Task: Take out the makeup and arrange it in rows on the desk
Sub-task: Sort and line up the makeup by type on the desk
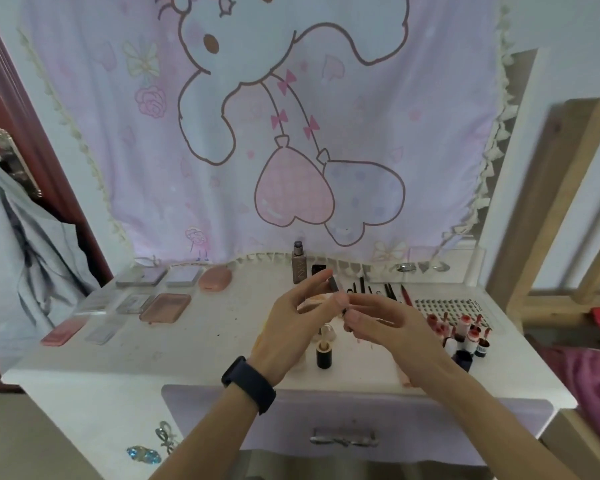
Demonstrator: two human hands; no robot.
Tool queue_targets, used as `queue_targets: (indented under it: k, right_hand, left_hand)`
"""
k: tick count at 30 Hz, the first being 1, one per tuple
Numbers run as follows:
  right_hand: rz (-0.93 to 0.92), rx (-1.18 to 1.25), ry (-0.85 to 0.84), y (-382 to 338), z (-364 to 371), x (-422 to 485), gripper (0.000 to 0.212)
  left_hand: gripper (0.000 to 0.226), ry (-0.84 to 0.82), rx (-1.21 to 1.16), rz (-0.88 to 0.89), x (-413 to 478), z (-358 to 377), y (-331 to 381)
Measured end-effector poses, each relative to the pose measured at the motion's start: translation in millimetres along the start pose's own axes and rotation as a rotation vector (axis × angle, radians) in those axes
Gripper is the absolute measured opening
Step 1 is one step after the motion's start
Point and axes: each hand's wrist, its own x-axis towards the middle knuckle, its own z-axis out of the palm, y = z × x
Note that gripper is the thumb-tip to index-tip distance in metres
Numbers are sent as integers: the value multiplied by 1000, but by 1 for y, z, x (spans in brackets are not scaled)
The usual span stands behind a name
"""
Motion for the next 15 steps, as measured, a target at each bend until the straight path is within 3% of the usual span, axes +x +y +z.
queue_targets:
  k: [11, 15]
  right_hand:
    - [-14, 85, 85, 3, 6, 6, 42]
    - [9, 77, 80, 3, 7, 9, 22]
  left_hand:
    - [47, -81, -229, -95, 2, -2, 14]
    - [37, -86, -256, -130, 2, -2, 14]
